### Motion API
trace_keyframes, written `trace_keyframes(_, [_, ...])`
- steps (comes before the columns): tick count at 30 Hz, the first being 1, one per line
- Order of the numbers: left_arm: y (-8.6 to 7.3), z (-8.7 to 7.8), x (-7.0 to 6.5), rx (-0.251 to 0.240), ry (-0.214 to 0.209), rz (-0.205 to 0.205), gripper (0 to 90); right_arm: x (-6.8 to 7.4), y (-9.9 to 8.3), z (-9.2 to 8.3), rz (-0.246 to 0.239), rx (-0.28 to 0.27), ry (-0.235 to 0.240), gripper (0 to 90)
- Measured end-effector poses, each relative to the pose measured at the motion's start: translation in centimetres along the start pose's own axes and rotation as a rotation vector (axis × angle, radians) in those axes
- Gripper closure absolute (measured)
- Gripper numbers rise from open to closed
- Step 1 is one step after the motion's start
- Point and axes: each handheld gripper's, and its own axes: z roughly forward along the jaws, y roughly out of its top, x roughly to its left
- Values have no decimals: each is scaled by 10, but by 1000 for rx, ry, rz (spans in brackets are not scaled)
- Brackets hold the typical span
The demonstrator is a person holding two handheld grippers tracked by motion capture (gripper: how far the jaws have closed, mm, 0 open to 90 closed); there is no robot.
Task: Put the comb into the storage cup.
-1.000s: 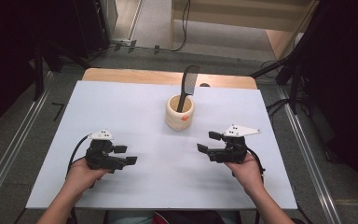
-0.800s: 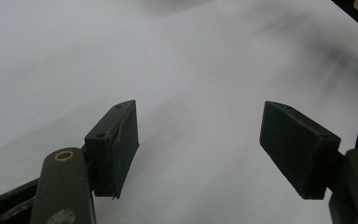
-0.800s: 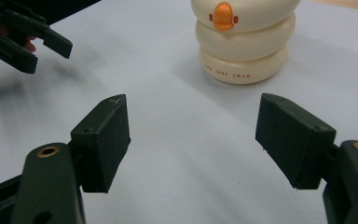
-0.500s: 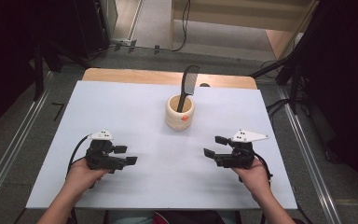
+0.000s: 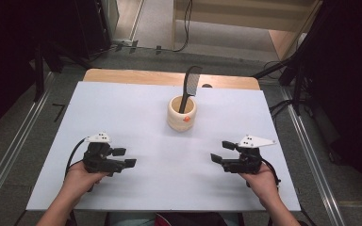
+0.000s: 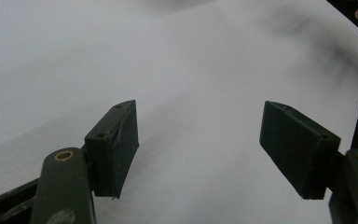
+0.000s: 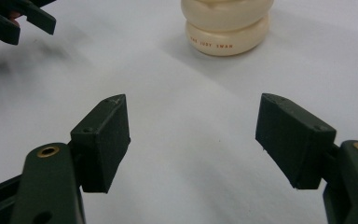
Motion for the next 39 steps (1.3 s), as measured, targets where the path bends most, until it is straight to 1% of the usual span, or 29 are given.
trace_keyframes(7, [-2, -2, 0, -6, -2, -4, 287, -5, -6, -9, 19, 0, -10, 238])
trace_keyframes(10, [-2, -3, 0, -4, 0, -2, 287, -7, -9, -13, 17, -5, -16, 238])
trace_keyframes(15, [-2, -3, 0, -4, 0, -1, 287, -8, -11, -17, 28, -8, -11, 237])
trace_keyframes(16, [-2, -3, 0, -3, -2, -2, 287, -9, -11, -17, 25, -8, -11, 237])
trace_keyframes(20, [-2, -3, 0, -2, -4, -1, 287, -9, -12, -17, 36, -2, -10, 237])
trace_keyframes(26, [-2, -3, 0, -1, -3, -1, 287, -9, -13, -15, 21, 4, -4, 237])
trace_keyframes(39, [-2, -3, 1, -1, -1, -1, 287, -9, -13, -15, 19, 2, -2, 237])
